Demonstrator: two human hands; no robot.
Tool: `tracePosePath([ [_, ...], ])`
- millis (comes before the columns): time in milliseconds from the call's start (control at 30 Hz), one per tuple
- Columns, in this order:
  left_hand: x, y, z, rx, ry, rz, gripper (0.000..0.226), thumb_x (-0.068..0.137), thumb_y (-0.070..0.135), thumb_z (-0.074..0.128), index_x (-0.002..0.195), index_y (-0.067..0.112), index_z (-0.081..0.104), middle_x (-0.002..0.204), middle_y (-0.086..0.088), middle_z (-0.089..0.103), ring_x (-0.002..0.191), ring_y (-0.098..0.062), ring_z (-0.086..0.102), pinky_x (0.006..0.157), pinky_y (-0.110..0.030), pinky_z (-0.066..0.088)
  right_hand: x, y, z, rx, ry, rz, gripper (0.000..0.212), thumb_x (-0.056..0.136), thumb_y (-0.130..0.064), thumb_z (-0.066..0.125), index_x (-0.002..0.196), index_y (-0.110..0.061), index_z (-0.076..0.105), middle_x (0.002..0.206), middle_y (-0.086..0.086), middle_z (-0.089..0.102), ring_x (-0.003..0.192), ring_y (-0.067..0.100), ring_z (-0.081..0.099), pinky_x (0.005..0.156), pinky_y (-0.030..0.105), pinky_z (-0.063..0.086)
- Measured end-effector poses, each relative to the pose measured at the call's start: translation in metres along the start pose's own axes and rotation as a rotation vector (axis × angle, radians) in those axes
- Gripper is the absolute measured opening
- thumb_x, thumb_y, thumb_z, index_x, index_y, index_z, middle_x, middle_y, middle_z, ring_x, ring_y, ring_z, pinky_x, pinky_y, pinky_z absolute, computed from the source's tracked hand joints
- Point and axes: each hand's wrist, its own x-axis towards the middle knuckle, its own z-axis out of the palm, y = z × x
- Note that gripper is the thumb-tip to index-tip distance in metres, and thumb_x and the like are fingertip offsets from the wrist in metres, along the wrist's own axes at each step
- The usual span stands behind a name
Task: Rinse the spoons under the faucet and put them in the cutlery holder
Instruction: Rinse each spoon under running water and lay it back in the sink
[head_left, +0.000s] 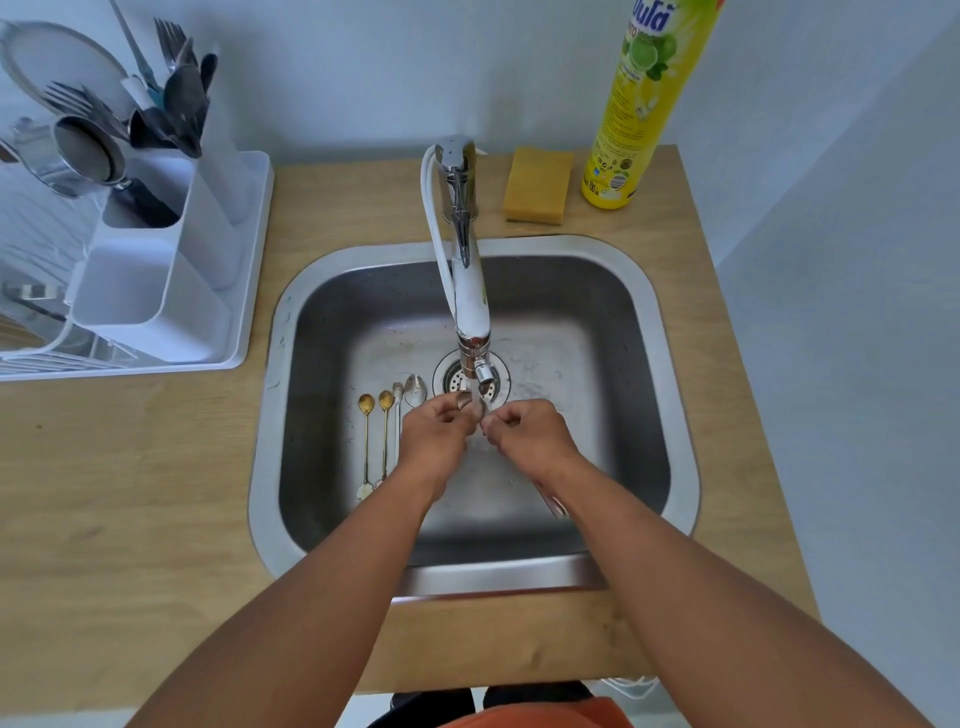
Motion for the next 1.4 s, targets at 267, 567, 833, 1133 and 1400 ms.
tracePosePath([
  [267,0.005,0.007,0.003,0.107,0.108,0.029,0.025,0.096,0.043,0.072,0.087,0.020,0.079,0.081,-0.001,0.077,0.072,-0.010,0.067,0.069,-0.031,0.055,0.021,-0.008,-0.018,-0.021,-0.204,-0.058,0.015,0.086,-0.027,0.082,0.076,-0.015,0.080,0.075,-0.002,0.079,0.074,0.008,0.069,0.088,0.035,0.055],
  [567,-0.004,0.007,0.001,0.021,0.080,0.049,0.021,0.083,0.027,0.089,0.093,0.013,0.077,0.088,-0.003,0.080,0.075,-0.009,0.070,0.068,-0.023,0.053,0.029,-0.013,-0.033,-0.097,-0.359,-0.063,0.011,0.083,-0.023,0.085,0.078,-0.013,0.082,0.082,0.000,0.080,0.081,0.002,0.069,0.090,0.024,0.051],
  [833,-0.008,0.013,0.000,-0.036,0.011,-0.094,0.025,0.105,0.037,0.058,0.105,0.023,0.079,0.091,0.009,0.082,0.092,-0.010,0.077,0.076,-0.032,0.054,0.030,-0.006,-0.038,-0.067,-0.346,-0.104,0.008,0.086,-0.007,0.080,0.080,-0.012,0.081,0.080,0.004,0.080,0.074,0.008,0.072,0.088,0.029,0.058],
  [1133,-0.016,-0.003,-0.020,-0.245,-0.193,-0.293,0.034,0.081,0.062,0.073,0.092,0.033,0.086,0.093,0.012,0.077,0.106,-0.016,0.069,0.082,-0.037,0.055,0.029,-0.007,-0.041,-0.160,-0.413,-0.190,0.009,0.089,-0.017,0.080,0.083,-0.023,0.080,0.075,-0.007,0.076,0.071,-0.001,0.067,0.071,0.015,0.053],
  [1400,-0.014,0.017,-0.010,-0.188,-0.042,-0.245,0.047,0.074,0.070,0.079,0.088,0.026,0.084,0.088,0.012,0.081,0.092,-0.015,0.072,0.084,-0.040,0.058,0.029,-0.018,-0.041,-0.209,-0.388,-0.249,0.008,0.091,-0.023,0.079,0.084,-0.024,0.080,0.077,-0.009,0.077,0.072,0.003,0.067,0.078,0.022,0.054],
])
